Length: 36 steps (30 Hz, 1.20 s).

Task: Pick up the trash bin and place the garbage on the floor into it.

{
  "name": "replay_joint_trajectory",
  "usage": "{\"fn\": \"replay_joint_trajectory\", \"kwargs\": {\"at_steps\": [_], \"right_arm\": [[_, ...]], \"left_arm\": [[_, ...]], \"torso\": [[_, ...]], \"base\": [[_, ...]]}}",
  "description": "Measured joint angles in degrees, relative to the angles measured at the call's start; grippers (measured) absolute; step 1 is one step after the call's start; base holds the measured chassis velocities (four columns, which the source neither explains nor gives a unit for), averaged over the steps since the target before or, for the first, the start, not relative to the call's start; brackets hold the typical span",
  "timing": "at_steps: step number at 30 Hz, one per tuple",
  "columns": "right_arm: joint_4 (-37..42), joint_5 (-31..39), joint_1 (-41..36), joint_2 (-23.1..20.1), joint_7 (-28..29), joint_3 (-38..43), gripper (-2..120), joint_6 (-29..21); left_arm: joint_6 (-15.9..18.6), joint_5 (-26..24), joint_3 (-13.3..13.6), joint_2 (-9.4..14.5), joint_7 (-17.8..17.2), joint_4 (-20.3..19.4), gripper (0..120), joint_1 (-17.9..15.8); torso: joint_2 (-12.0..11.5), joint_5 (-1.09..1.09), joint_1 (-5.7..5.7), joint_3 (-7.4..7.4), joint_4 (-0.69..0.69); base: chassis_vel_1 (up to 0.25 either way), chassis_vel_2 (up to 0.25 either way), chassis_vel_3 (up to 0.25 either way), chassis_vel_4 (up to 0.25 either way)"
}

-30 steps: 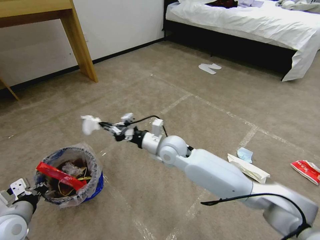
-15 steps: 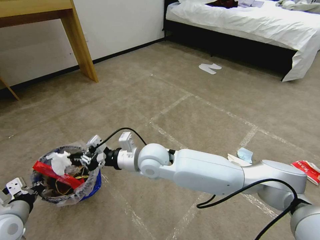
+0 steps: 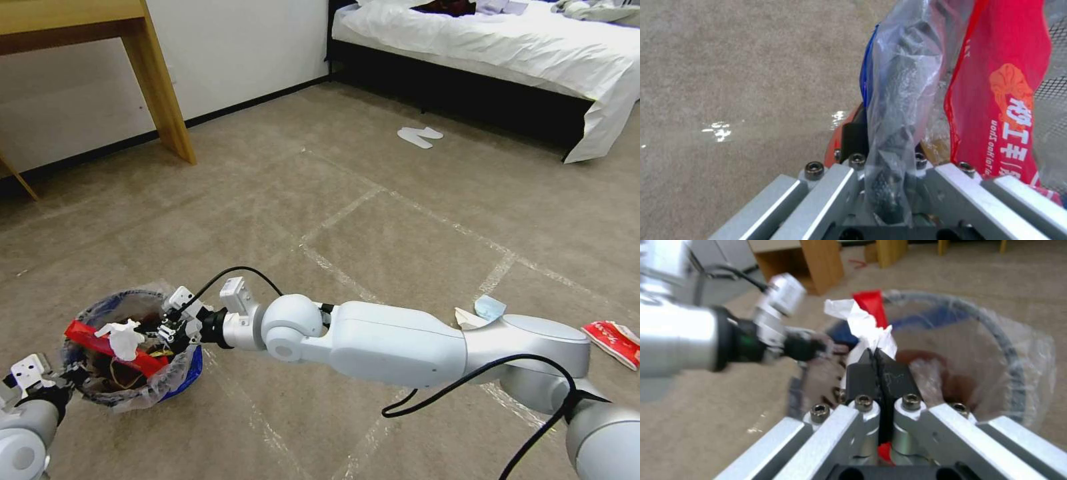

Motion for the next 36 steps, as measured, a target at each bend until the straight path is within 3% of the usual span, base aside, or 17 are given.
{"fn": "replay_joint_trajectory", "kwargs": {"at_steps": [15, 20, 25, 27, 30, 32, 34, 36], "right_arm": [[-5.2, -2.1, 0.3, 3.7, 0.0, 0.0, 2, -0.3], [-4.1, -2.0, 0.1, 3.8, 0.9, 0.4, 27, -1.1], [-3.6, -2.0, -0.1, 3.7, 1.6, 0.8, 40, -1.4], [-2.9, -2.1, -0.4, 3.6, 2.4, 2.0, 51, -1.4], [-2.6, -2.1, -0.6, 3.6, 2.7, 2.8, 54, -1.3], [-0.4, -2.3, -1.5, 3.0, 4.5, 8.1, 68, -0.2], [0.4, -2.4, -1.7, 2.6, 5.7, 10.6, 72, 0.8], [1.5, -3.2, -2.6, 1.4, 8.4, 16.5, 86, 4.4]], "left_arm": [[0.0, -0.2, -0.6, -0.3, -0.1, -1.3, 0, 0.7], [0.1, -0.2, -0.6, -0.5, -0.1, -1.3, 0, 0.7], [0.1, -0.2, -0.6, -0.6, -0.1, -1.3, 0, 0.7], [0.1, -0.2, -0.6, -0.7, -0.1, -1.3, 0, 0.8], [0.1, -0.2, -0.6, -0.7, -0.1, -1.3, 0, 0.8], [0.1, -0.3, -0.8, -0.6, -0.1, -1.4, 0, 0.8], [0.1, -0.3, -1.0, -0.5, -0.2, -1.5, 0, 0.9], [0.1, -0.4, -1.3, -0.2, -0.3, -1.9, 0, 0.9]], "torso": [[0.0, 0.00, 0.00, 0.00, 0.00], [0.0, 0.00, 0.00, 0.00, 0.00], [0.0, 0.00, 0.00, 0.00, 0.00], [0.0, 0.00, 0.00, 0.00, 0.00], [0.0, 0.00, 0.00, 0.00, 0.00], [0.0, 0.00, 0.00, 0.00, 0.01], [0.0, 0.00, 0.00, -0.01, 0.01], [0.0, 0.02, 0.00, 0.00, 0.01]], "base": [[0.000, 0.000, 0.000, 0.000], [0.000, 0.000, 0.000, 0.000], [0.000, 0.000, 0.000, 0.000], [0.000, 0.000, 0.000, 0.000], [0.000, 0.000, 0.000, 0.000], [0.000, 0.000, 0.000, 0.000], [0.000, 0.000, 0.000, 0.000], [0.000, 0.000, 0.000, 0.000]]}}
